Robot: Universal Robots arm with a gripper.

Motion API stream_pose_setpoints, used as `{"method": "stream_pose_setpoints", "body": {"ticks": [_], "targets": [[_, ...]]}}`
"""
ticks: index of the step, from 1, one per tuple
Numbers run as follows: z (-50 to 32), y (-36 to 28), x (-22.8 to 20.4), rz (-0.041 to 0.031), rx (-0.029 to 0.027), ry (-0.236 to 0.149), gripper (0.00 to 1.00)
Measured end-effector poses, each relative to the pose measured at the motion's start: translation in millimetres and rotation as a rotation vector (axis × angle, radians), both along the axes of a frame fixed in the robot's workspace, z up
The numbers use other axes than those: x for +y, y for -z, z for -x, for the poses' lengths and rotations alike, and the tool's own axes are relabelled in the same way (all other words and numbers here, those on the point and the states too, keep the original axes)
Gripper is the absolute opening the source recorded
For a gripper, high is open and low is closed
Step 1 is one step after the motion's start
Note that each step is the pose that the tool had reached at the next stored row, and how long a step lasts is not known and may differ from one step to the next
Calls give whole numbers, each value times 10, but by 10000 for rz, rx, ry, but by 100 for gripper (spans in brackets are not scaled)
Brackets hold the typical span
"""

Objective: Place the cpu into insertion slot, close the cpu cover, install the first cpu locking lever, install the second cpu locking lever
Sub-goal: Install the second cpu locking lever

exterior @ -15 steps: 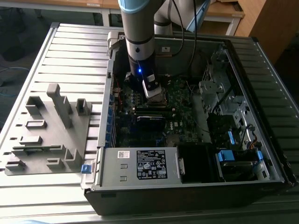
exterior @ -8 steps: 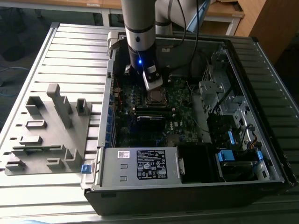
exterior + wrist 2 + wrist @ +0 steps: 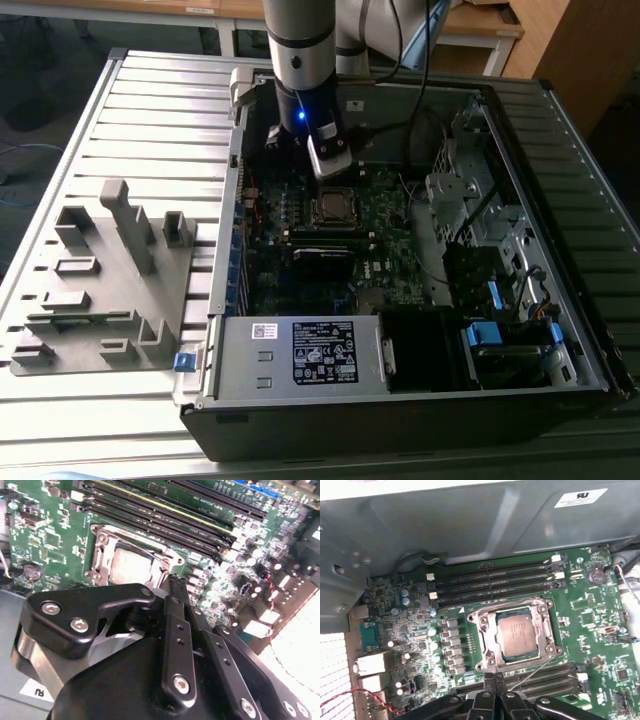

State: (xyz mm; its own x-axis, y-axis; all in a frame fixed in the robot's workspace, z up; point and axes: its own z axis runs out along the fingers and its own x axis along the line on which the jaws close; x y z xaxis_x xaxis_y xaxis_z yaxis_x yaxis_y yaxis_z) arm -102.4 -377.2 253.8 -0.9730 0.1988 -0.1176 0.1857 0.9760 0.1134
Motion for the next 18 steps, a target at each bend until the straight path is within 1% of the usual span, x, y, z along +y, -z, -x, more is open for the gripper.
{"method": "stream_pose_setpoints", "body": {"ticks": [5,6,9,15,18], "targets": [[-172,0,0,6,44,4,11],[-191,0,-1,6,47,4,11],[-209,0,-18,7,49,4,11],[-209,3,-126,6,48,4,11],[-209,23,-141,5,45,6,11]]}}
